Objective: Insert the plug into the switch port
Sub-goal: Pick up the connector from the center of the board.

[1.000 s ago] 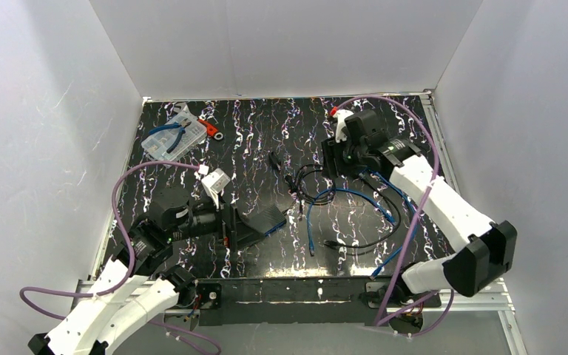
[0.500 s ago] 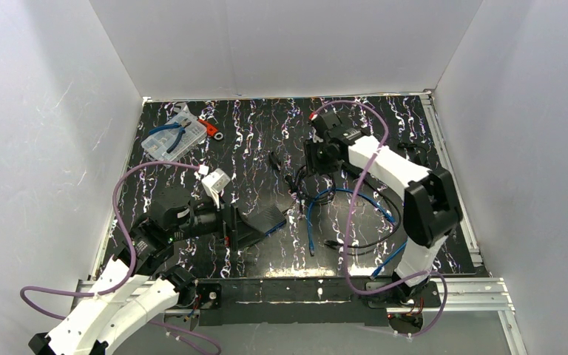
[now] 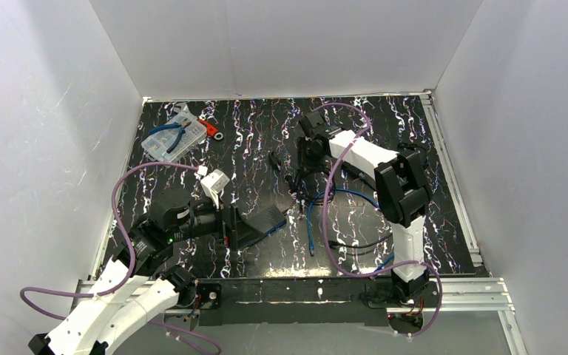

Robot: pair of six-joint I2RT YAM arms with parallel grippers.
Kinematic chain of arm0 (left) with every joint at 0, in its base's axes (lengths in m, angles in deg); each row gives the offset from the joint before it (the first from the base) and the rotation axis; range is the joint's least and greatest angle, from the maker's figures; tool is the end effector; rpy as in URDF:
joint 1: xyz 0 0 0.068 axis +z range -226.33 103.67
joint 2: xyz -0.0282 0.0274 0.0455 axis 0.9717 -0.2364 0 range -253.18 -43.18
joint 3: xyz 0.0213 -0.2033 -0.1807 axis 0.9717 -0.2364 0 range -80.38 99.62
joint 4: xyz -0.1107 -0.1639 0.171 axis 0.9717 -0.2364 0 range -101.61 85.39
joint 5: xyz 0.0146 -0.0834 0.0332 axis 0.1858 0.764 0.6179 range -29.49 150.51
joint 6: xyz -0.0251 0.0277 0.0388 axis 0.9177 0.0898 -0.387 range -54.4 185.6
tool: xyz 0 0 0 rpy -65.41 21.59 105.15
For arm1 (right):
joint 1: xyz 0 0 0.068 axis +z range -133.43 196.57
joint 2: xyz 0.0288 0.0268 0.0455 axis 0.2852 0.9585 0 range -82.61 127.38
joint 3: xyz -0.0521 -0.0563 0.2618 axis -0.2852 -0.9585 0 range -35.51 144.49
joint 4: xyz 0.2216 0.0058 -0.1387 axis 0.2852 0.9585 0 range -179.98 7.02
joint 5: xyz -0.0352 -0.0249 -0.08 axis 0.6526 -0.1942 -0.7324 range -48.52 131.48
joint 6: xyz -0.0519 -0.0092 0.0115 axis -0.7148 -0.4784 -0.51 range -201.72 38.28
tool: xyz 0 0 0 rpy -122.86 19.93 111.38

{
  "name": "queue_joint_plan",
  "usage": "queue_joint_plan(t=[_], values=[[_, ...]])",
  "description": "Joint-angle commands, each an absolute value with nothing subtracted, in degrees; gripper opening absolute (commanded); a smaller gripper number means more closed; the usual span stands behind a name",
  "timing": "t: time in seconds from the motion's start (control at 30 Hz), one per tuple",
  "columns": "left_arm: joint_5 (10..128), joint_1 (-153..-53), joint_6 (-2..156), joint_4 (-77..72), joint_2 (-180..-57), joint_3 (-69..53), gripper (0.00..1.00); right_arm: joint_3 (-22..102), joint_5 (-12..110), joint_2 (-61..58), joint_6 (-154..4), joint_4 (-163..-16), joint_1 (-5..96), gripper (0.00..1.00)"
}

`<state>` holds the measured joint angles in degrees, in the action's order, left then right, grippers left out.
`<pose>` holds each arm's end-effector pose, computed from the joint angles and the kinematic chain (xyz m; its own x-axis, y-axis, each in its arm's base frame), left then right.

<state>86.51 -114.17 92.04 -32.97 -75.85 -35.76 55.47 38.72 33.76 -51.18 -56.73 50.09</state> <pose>0.0904 -0.0900 0.3355 -0.5933 -0.0459 -0.8037 0.6916 0.4819 -0.5380 0.3689 0.2422 0.2055 -0.8829 0.0240 -0.4690 -0.0953 0.9688 0.2290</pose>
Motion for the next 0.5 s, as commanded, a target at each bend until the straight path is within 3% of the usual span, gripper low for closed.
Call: queue_joint_plan(t=[0.0,0.47], values=[[86.3,-114.4,91.3,-33.2,-76.1,-35.6,0.98,58.3,38.7,35.0,-48.5,-57.7,50.6,0.51],[86.7,-114.4,91.2,-32.6,-76.2,-36.0,0.98,58.9,37.7,38.9,-47.1,-56.7,51.4,0.51]])
